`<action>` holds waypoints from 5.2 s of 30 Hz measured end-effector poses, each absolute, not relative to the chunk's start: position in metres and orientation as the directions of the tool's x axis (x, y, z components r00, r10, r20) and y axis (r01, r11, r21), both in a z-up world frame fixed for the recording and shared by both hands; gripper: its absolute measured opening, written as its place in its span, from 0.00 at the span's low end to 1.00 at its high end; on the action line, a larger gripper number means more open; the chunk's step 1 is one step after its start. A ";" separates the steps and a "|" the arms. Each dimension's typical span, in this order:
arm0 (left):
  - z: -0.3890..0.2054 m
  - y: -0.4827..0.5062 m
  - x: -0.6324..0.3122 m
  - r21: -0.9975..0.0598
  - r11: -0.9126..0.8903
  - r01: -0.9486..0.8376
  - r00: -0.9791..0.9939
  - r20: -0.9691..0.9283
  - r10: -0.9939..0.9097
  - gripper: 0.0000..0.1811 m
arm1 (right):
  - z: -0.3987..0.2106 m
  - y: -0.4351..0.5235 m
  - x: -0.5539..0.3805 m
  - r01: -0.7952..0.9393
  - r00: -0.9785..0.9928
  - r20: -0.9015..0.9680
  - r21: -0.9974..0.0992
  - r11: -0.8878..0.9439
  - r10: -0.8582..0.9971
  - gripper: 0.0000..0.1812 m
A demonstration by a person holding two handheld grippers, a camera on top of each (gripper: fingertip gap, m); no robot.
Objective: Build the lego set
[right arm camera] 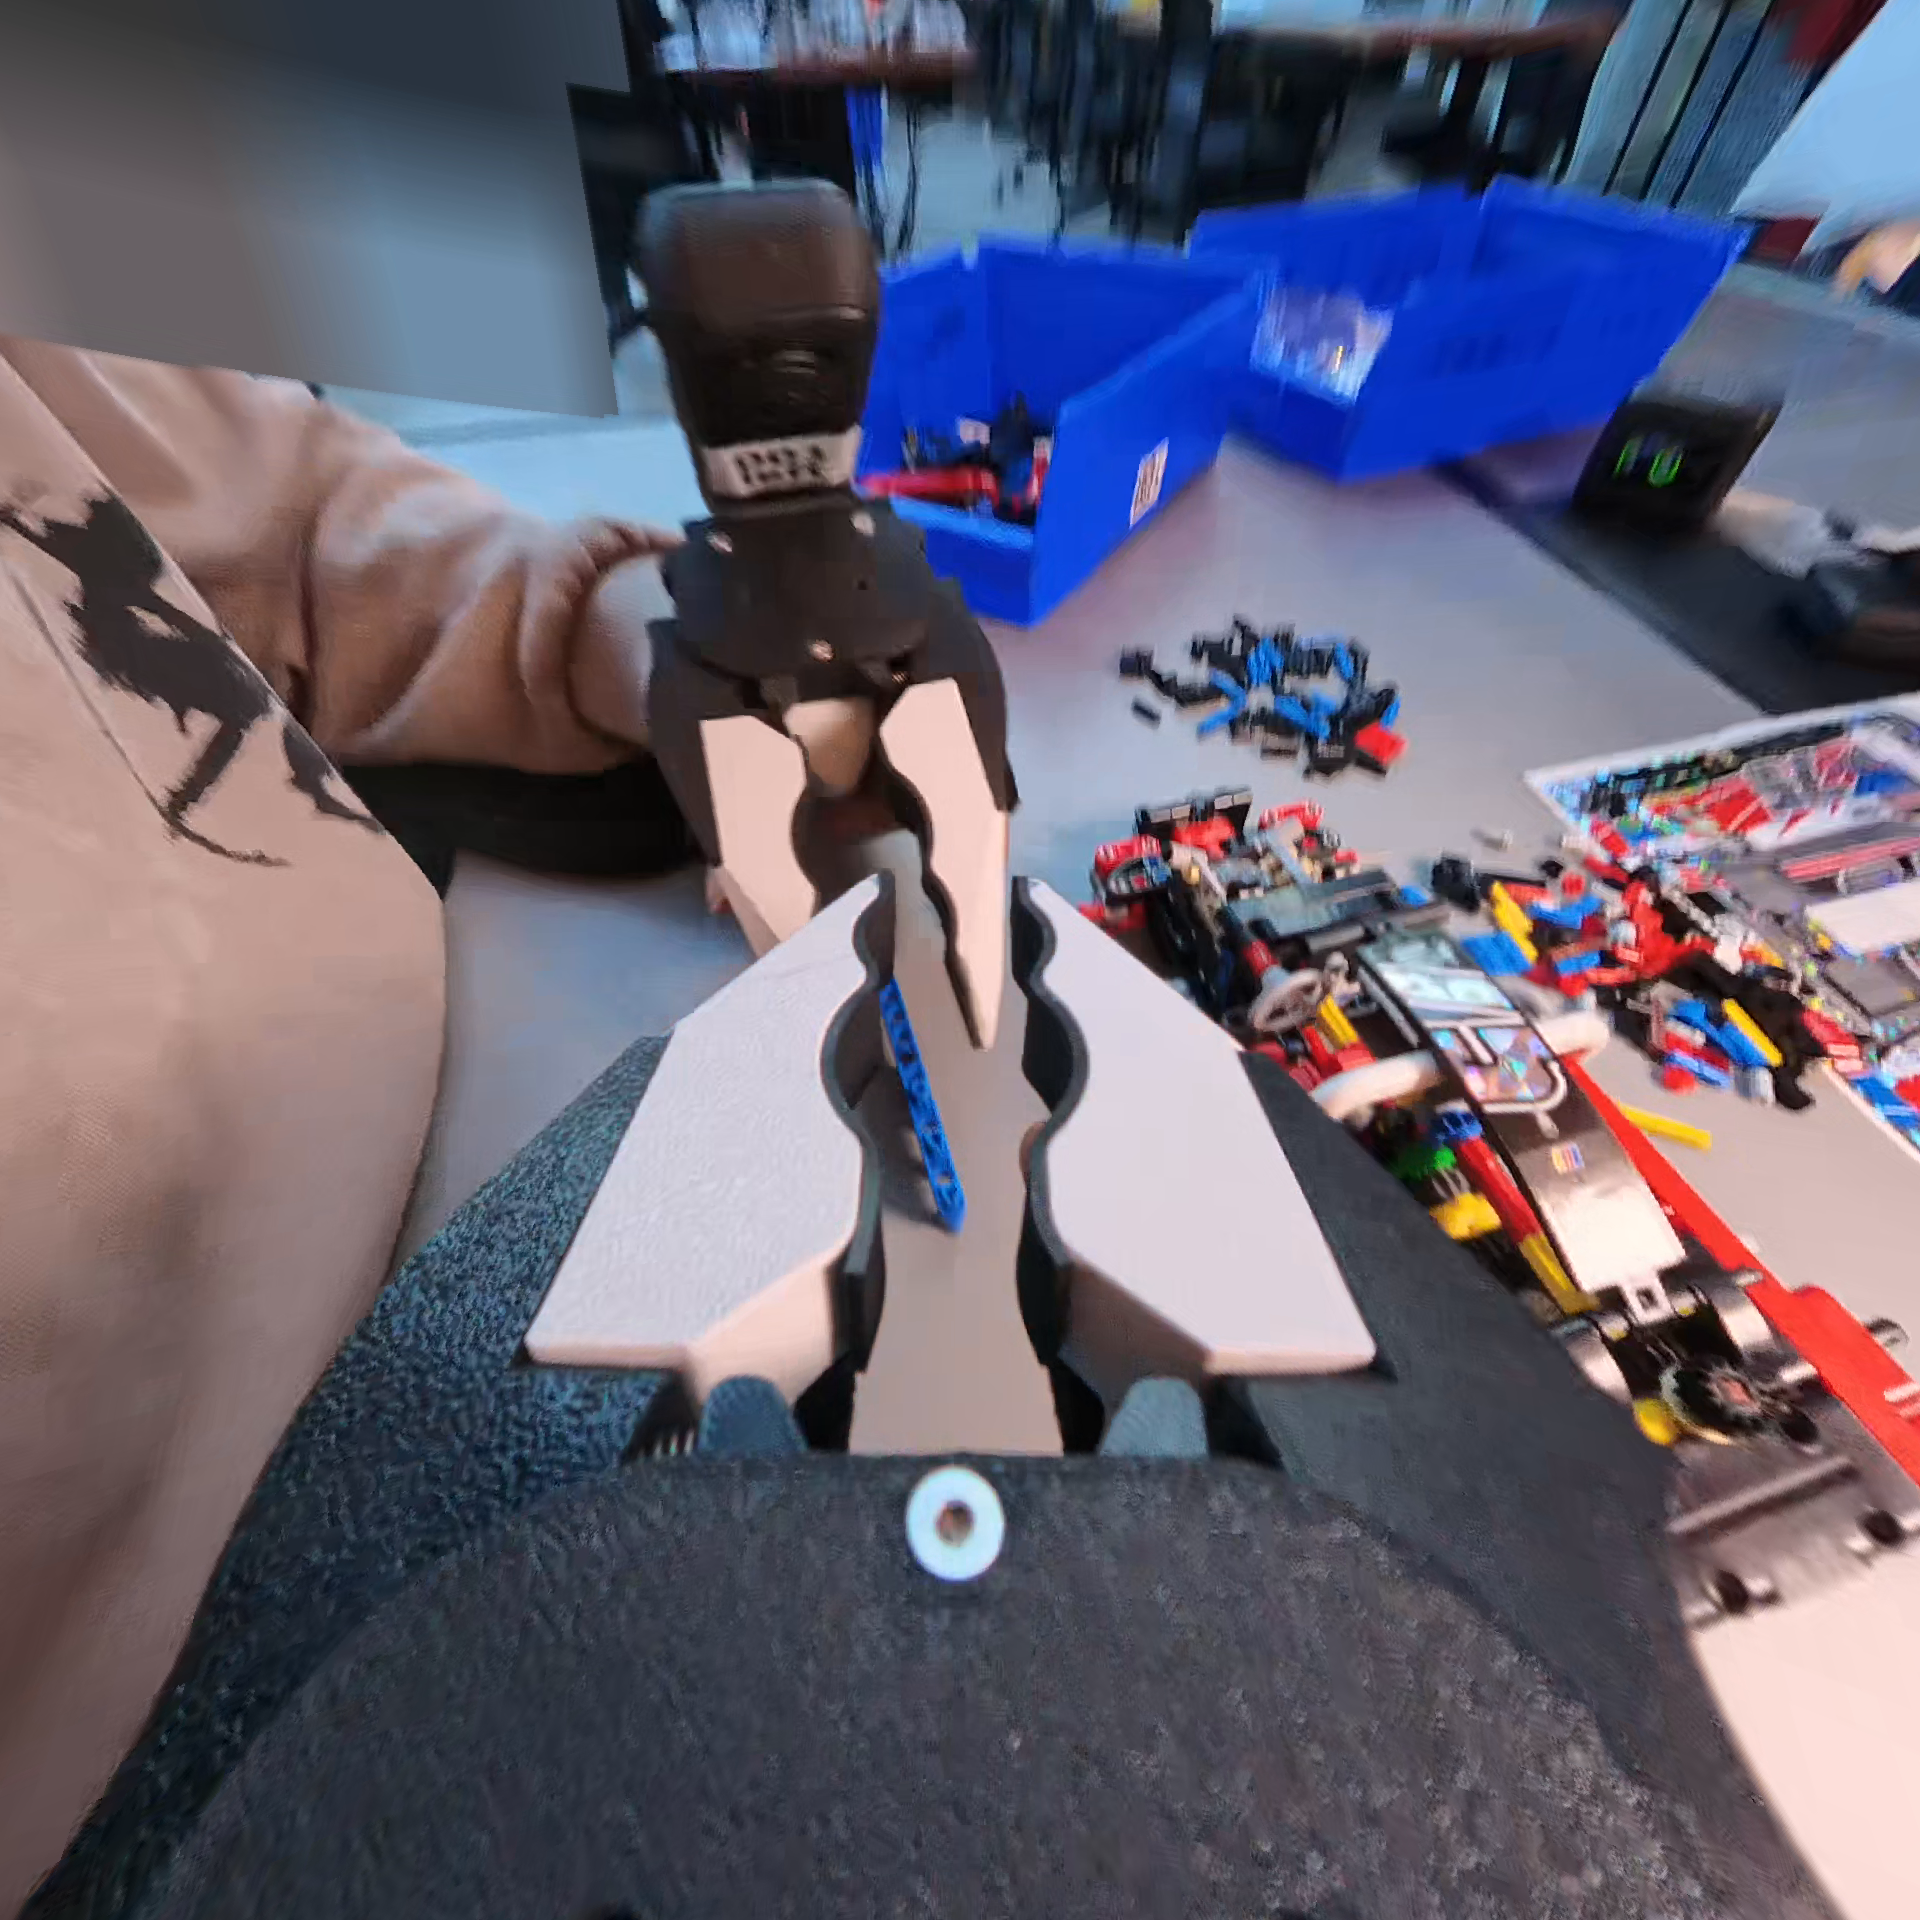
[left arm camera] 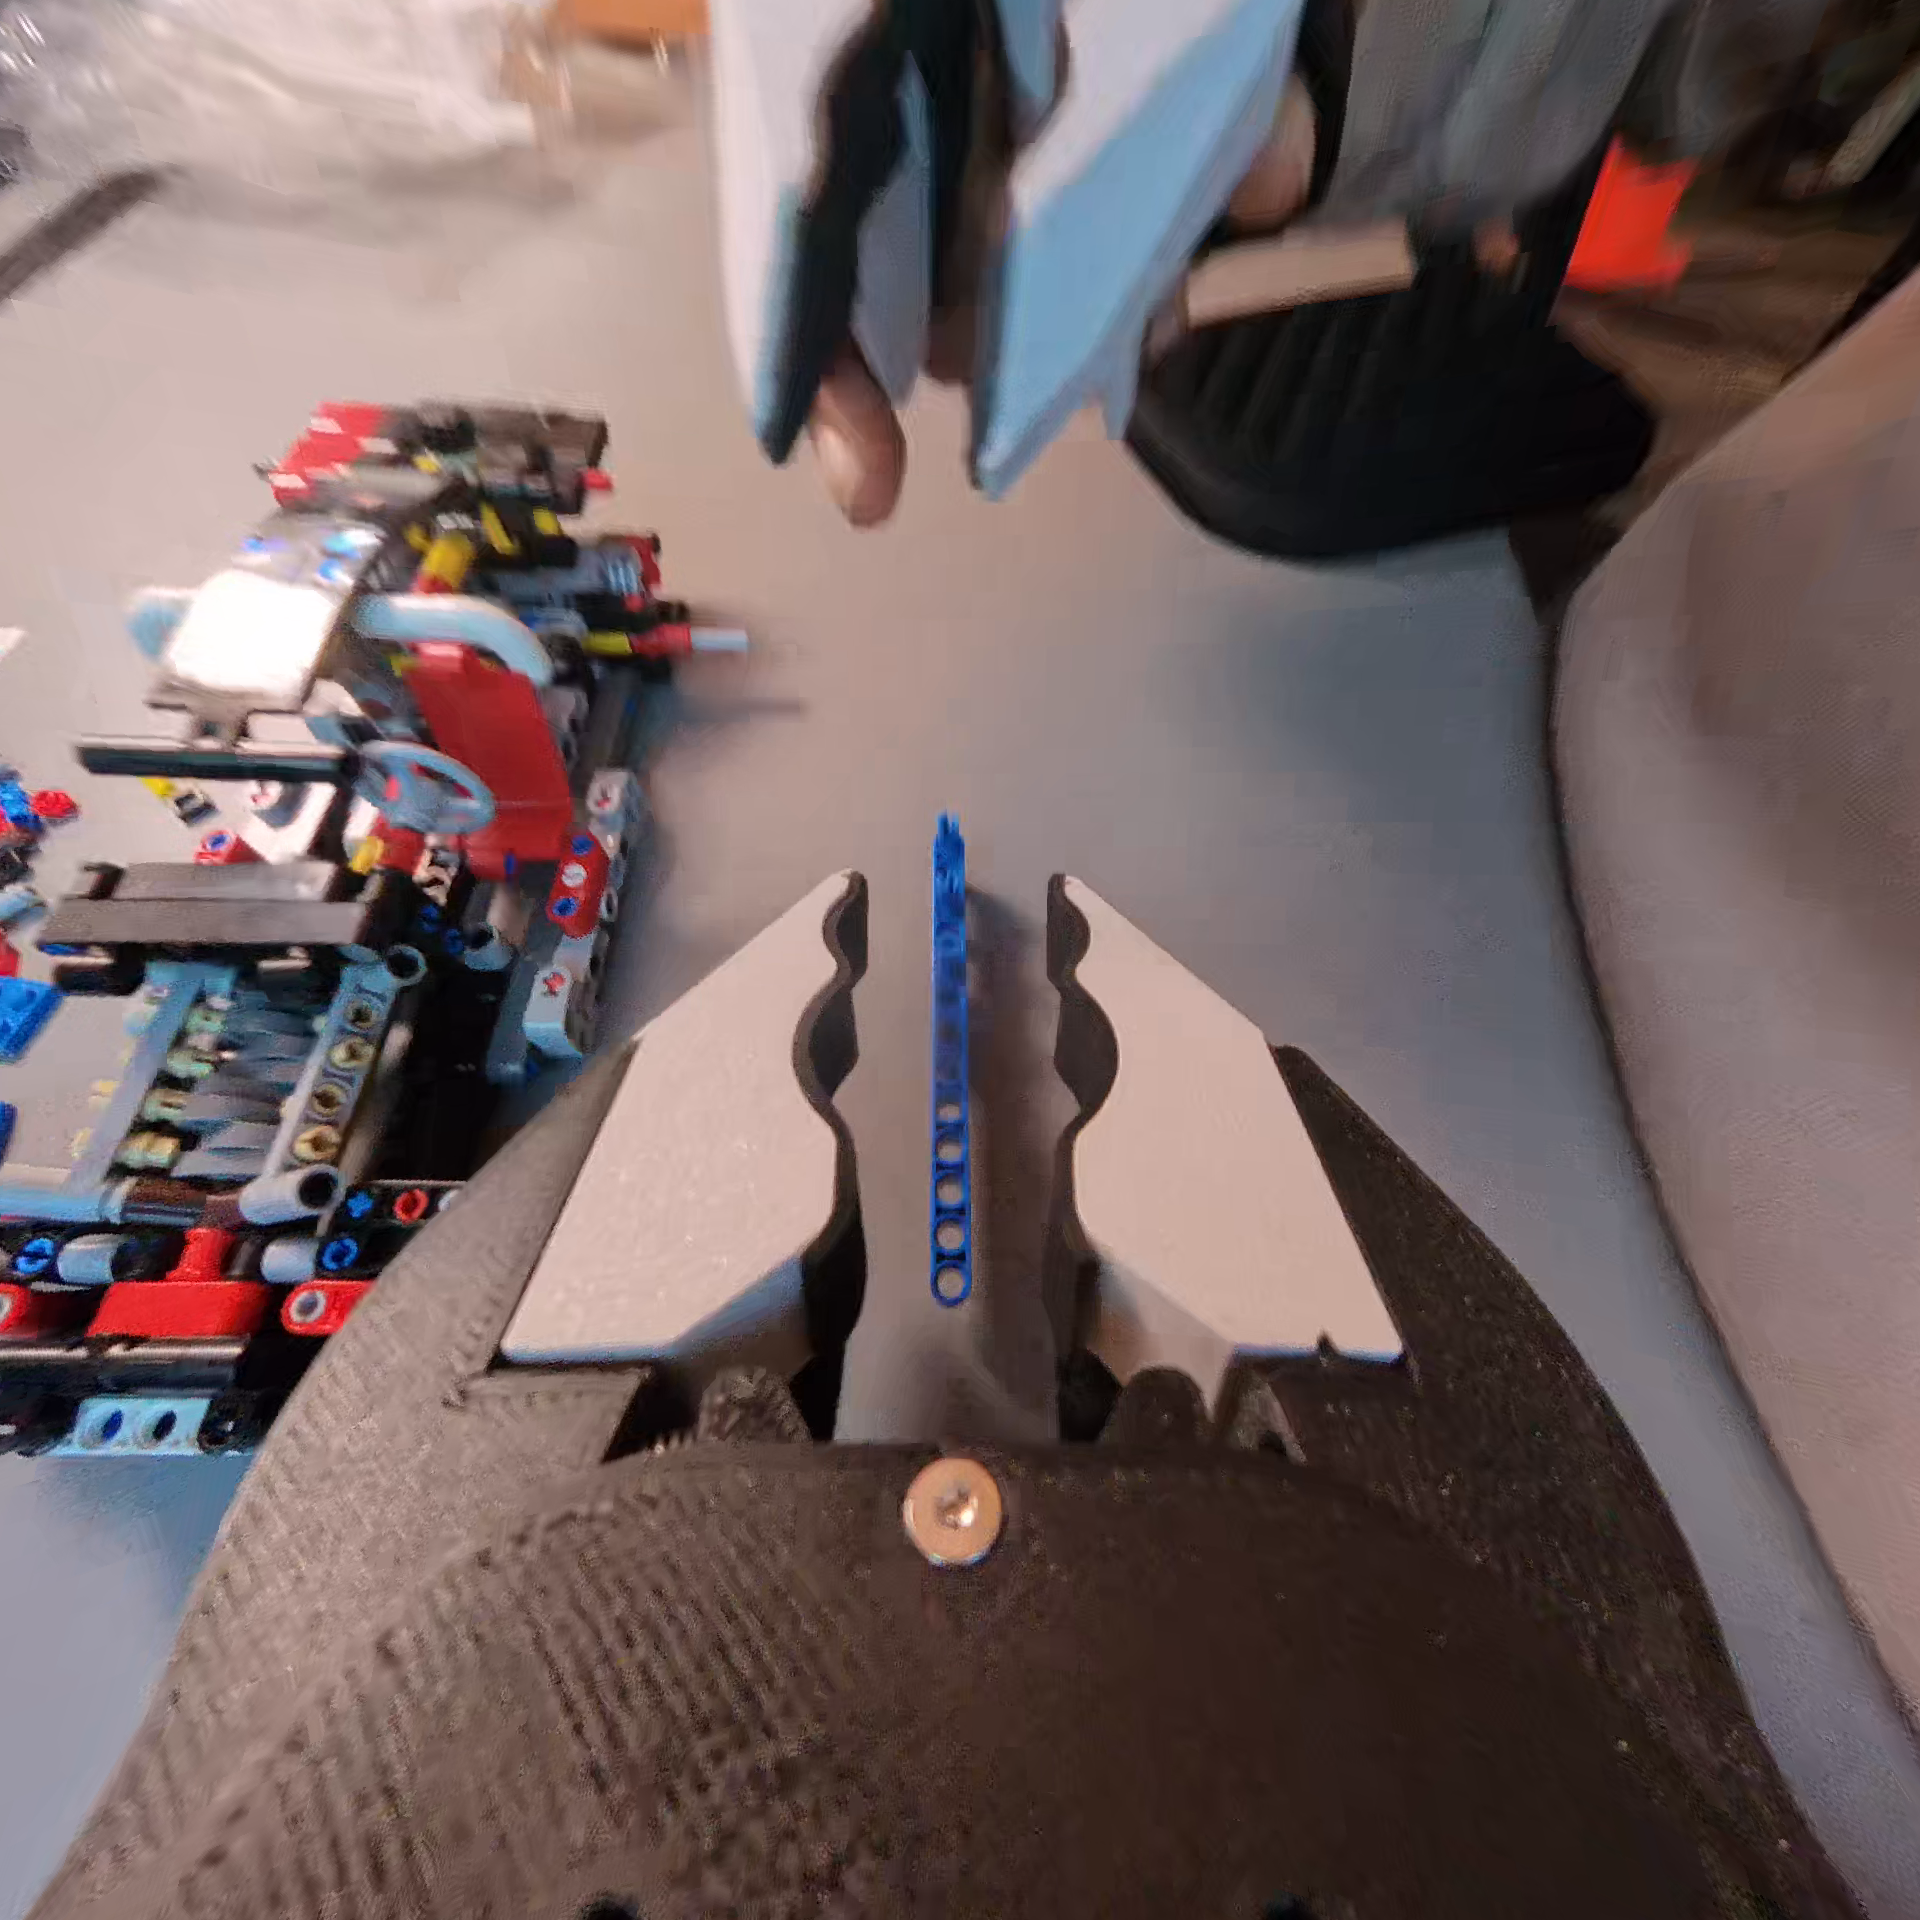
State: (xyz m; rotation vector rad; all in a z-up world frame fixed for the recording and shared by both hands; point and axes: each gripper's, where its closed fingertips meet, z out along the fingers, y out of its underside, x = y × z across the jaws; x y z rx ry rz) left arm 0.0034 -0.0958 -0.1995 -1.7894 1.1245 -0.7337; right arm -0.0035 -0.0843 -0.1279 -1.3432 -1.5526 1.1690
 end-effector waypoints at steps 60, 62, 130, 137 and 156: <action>-0.087 -0.105 0.025 -0.996 -0.050 0.079 0.359 0.075 -0.930 0.03 | -0.082 -0.115 0.017 -0.132 -0.385 -0.197 -0.955 -0.265 0.902 0.02; -0.097 -0.105 0.031 -0.998 -0.055 0.014 0.364 0.057 -0.930 0.06 | -0.088 -0.121 0.014 -0.099 -0.393 -0.173 -0.968 -0.228 0.903 0.04; -0.151 -0.023 -0.083 -0.931 -0.145 -0.335 0.890 -0.262 -0.374 0.20 | -0.167 0.010 0.027 0.345 0.473 0.170 -0.939 -0.005 0.865 0.16; -0.178 -0.034 -0.096 -0.888 -0.279 -0.365 0.816 -0.161 -0.555 0.34 | -0.184 0.036 0.051 0.478 0.457 0.201 -0.877 -0.049 0.866 0.45; -0.205 0.016 -0.108 -0.844 -0.304 -0.441 0.842 -0.271 -0.467 0.32 | -0.218 0.079 0.056 0.550 0.553 0.222 -0.821 -0.152 0.803 0.40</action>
